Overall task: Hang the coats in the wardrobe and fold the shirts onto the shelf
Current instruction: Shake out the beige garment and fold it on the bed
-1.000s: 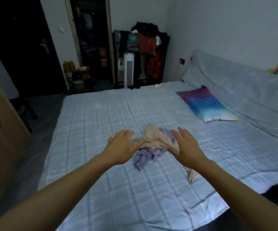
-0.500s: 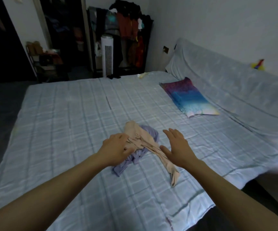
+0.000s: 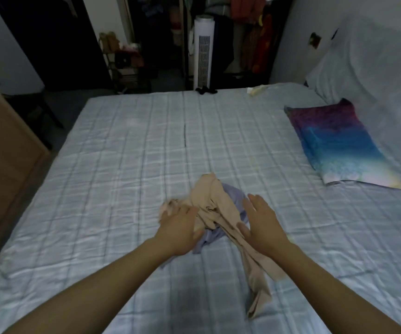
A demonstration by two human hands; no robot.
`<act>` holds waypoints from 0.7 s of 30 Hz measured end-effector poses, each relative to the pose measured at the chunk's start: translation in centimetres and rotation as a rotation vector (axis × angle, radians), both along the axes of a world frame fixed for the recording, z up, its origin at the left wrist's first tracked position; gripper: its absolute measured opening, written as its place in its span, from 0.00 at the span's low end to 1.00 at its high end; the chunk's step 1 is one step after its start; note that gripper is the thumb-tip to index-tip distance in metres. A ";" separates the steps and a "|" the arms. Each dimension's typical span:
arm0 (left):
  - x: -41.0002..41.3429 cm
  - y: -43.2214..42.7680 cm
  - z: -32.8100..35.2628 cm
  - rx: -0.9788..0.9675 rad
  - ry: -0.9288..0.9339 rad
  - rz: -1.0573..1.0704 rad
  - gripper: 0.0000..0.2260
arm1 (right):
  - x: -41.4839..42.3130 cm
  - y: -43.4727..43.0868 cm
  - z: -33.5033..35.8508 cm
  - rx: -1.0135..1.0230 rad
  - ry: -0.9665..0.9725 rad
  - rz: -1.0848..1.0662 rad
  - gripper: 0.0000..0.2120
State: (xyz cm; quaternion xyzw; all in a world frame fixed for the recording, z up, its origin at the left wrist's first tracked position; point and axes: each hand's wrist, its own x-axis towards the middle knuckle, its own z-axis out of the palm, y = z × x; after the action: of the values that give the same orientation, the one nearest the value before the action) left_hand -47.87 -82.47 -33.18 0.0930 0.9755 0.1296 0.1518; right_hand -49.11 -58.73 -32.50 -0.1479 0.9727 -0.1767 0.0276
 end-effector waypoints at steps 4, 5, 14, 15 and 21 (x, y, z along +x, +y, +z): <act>-1.9 -0.3 -1.2 -0.012 0.026 0.071 0.28 | -3.4 0.2 -1.8 0.064 -0.034 0.073 0.32; -2.4 -0.6 -1.6 -0.023 0.016 0.086 0.29 | -4.0 0.1 -2.3 0.049 -0.032 0.082 0.31; -7.1 -4.2 -6.9 -0.044 -0.136 0.154 0.27 | -9.9 -1.7 -8.1 0.107 -0.133 0.129 0.25; -7.8 -4.7 -7.5 -0.049 -0.154 0.156 0.27 | -10.9 -2.1 -8.7 0.107 -0.169 0.096 0.24; -13.1 -7.4 -12.1 -0.082 -0.247 0.205 0.27 | -17.2 -4.5 -12.0 0.138 -0.239 0.078 0.31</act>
State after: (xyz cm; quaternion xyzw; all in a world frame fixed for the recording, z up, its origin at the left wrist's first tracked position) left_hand -61.02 -89.84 -45.24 -0.0302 0.9582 0.1147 0.2604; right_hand -66.36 -63.21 -44.53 -0.1613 0.9658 -0.1245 0.1602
